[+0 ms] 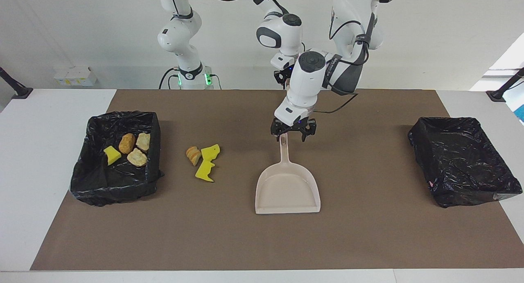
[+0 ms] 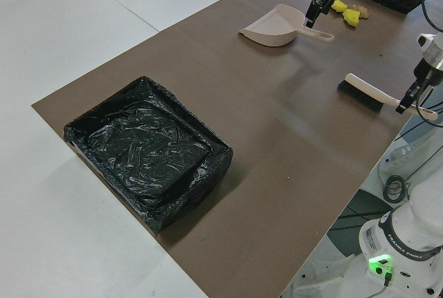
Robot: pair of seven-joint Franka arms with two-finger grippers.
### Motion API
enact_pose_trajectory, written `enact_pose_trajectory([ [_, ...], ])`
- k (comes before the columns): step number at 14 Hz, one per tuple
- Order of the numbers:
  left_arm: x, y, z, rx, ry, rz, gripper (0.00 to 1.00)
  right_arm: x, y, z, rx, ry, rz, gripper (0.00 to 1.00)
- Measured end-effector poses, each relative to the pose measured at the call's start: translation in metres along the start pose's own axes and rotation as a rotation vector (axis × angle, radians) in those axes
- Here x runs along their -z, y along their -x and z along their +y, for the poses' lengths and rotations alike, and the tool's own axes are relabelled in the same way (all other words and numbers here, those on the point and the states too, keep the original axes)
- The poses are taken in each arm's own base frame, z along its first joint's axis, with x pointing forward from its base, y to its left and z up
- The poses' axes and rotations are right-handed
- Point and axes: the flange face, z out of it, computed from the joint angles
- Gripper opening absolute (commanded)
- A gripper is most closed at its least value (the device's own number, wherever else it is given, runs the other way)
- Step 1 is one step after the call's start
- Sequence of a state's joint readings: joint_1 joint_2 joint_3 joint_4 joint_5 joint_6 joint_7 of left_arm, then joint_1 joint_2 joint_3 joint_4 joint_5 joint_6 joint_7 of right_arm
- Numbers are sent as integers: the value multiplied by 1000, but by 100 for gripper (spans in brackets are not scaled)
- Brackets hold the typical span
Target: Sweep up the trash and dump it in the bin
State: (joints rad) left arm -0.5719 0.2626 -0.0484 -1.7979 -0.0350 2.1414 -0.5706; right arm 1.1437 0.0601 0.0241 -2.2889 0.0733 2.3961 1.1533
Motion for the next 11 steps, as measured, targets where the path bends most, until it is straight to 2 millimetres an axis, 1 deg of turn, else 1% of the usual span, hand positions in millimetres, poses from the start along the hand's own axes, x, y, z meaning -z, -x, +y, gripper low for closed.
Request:
enact_pose_trajectory([
  [3, -18, 0, 7, -9, 8, 9, 100, 1, -6, 0, -16, 1, -1, 0],
  [4, -25, 1, 11, -16, 12, 14, 97, 3, -11, 1, -36, 9, -4, 0],
  [5, -34, 3, 16, -23, 13, 15, 91, 5, -19, 4, -54, 17, -7, 0],
  [6, -46, 5, 22, -33, 13, 11, 80, 10, -29, 8, -74, 25, -11, 0],
  [7, -57, 7, 26, -39, 11, 7, 72, 14, -39, 14, -98, 35, -15, 0],
  [8, -64, 8, 27, -42, 10, 5, 67, 20, -52, 23, -120, 51, -22, 0],
  [9, -69, 7, 28, -41, 10, 5, 64, 28, -66, 35, -129, 70, -34, 0],
  [11, -68, 3, 24, -33, 9, 11, 53, 51, -95, 66, -126, 101, -60, 0],
])
